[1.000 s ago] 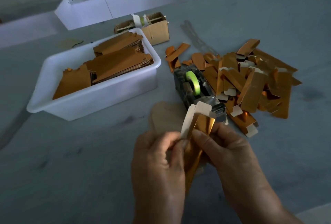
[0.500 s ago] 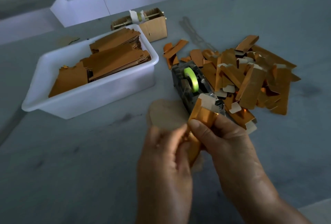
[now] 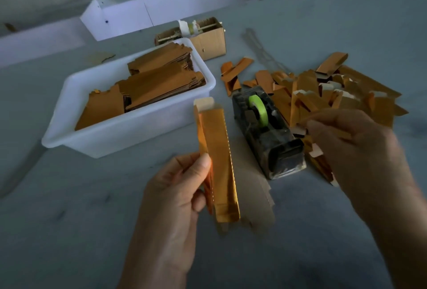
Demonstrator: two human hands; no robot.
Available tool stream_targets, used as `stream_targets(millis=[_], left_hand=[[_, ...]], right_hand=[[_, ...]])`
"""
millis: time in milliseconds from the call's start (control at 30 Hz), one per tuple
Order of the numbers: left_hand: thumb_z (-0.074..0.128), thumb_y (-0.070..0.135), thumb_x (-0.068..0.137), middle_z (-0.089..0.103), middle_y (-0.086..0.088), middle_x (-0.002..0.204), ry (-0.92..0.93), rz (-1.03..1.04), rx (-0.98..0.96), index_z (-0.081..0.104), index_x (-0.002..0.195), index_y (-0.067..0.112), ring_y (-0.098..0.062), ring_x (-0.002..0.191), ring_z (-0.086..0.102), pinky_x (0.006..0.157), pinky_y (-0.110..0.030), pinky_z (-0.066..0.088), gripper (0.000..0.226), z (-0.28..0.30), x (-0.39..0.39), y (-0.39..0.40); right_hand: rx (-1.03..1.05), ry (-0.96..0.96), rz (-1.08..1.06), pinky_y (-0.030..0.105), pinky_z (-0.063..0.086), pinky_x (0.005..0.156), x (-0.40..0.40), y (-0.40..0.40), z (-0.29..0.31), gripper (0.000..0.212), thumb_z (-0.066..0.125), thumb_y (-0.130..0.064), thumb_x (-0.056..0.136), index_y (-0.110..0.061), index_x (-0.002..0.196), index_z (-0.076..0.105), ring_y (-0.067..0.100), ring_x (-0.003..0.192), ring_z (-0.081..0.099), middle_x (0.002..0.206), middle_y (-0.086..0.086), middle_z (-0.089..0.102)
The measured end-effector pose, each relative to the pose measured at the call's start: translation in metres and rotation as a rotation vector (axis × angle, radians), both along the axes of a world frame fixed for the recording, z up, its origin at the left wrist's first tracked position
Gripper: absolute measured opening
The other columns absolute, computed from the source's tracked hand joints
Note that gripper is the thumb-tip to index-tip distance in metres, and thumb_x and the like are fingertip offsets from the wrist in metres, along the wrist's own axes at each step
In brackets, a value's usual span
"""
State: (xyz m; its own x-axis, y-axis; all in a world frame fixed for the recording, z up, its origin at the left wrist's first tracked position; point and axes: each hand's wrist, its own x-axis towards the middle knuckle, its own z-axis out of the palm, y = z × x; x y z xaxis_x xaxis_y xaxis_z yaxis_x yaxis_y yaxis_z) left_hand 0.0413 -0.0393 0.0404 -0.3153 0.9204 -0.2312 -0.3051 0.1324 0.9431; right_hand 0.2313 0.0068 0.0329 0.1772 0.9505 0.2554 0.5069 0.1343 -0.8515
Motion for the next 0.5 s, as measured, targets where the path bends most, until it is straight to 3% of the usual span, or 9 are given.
stream_targets(millis=[133,300,500], left_hand=[[0.066,0.017,0.067,0.059,-0.005,0.059,0.015,0.021,0.000,0.067,0.069,0.008,-0.006,0.043,0.045,0.035,-0.012,0.032,0.009,0.000,0.006,0.004],[0.068,0.017,0.066,0.053,-0.003,0.051,0.118,-0.009,0.007,0.067,0.065,0.009,-0.006,0.038,0.038,0.035,-0.013,0.029,0.008,-0.005,0.022,0.003],[0.065,0.006,0.083,0.053,-0.003,0.053,0.118,-0.057,-0.036,0.067,0.069,0.008,-0.007,0.040,0.039,0.036,-0.014,0.031,0.014,-0.010,0.033,0.004]], right_hand=[[-0.191,-0.160,0.217,0.012,0.035,0.045,0.001,0.014,-0.003,0.019,0.052,-0.034,0.089,-0.025,0.077,0.063,-0.006,0.064,0.057,0.064,-0.006,0.059],[-0.183,-0.159,0.243,0.011,0.035,0.051,-0.006,0.014,-0.007,0.011,0.056,-0.040,0.082,-0.037,0.072,0.055,-0.012,0.074,0.055,0.071,-0.015,0.059],[-0.215,-0.041,0.183,0.012,0.034,0.053,-0.009,0.014,-0.010,0.016,0.063,-0.030,0.084,-0.033,0.069,0.059,-0.013,0.075,0.054,0.075,-0.015,0.060]])
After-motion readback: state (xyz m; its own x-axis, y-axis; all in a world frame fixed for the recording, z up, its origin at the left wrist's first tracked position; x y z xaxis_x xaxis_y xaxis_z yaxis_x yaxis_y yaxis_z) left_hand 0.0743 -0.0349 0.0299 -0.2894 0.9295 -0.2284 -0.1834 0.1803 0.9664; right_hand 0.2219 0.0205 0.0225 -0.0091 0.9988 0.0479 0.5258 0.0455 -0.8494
